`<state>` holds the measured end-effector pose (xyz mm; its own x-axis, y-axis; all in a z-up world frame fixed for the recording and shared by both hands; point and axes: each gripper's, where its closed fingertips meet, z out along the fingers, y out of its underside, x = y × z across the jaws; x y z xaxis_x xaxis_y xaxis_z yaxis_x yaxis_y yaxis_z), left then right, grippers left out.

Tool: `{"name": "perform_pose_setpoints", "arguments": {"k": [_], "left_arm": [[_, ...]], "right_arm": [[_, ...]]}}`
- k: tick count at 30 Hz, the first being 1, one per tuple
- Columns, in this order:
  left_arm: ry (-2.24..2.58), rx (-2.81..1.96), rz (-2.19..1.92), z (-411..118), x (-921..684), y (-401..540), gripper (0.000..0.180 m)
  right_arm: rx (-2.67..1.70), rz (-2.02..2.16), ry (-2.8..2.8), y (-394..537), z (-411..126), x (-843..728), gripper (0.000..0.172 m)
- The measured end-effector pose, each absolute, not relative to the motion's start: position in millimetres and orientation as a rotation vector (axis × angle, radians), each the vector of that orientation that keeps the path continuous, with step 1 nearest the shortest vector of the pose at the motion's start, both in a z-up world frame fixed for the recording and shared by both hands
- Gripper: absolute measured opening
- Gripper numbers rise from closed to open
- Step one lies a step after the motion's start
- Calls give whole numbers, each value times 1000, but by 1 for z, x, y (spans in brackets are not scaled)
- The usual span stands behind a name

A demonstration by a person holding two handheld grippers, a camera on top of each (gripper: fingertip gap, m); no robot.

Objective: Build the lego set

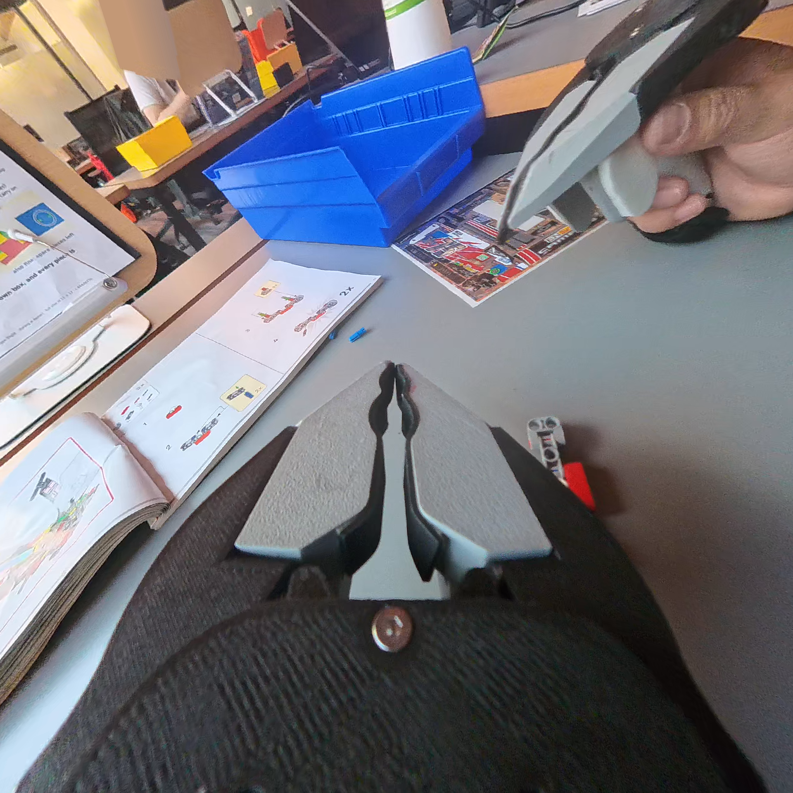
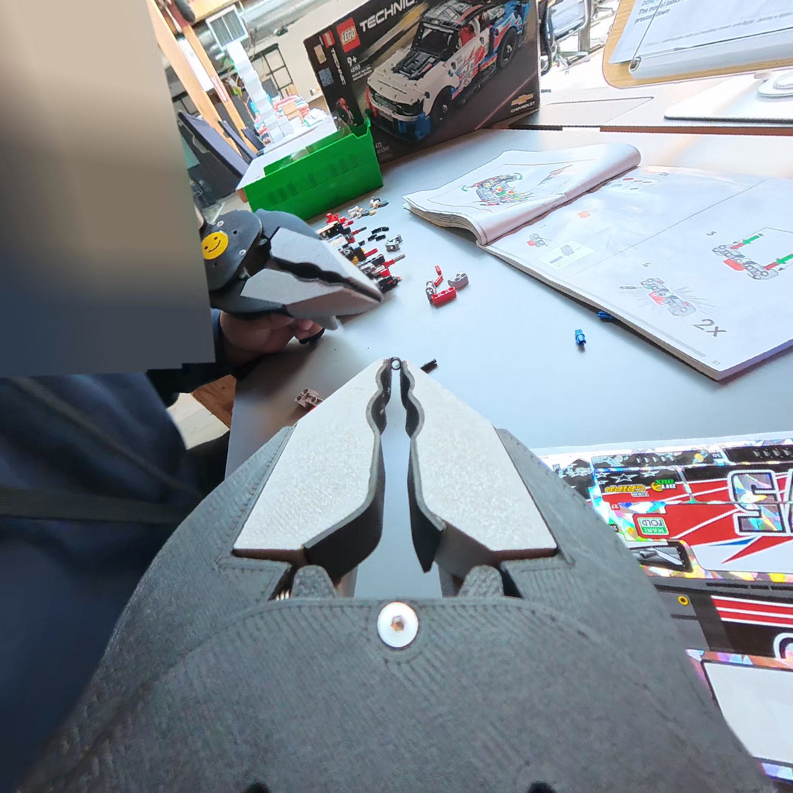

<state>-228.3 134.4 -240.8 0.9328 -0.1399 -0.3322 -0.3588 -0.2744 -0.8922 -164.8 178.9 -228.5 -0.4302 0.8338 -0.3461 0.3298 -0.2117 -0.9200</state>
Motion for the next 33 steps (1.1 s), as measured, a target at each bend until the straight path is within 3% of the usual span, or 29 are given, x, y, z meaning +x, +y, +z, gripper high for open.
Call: {"name": "perform_pose_setpoints", "arguments": {"k": [4,8,11,21,24,33], "left_arm": [[403,-1845,224,-242,-219,134,0],[413,-1828,179,-239,-206,135,16],[456,-1821,224,-240,-200,136,18],[652,-1735,414,-239,-171,133,15],[643,-1720,460,-235,-175,133,7],[618,-1737,399,-235,-176,133,5]], "right_arm": [[-1372,1674,-1648,179,-229,-166,0],[-1359,1706,-1676,168,-229,-166,0],[-1364,1763,-1672,157,-227,-167,0],[-1413,1930,-1718,122,-228,-174,0],[-1417,1939,-1742,117,-230,-176,0],[-1441,2026,-1719,114,-227,-180,0]]}}
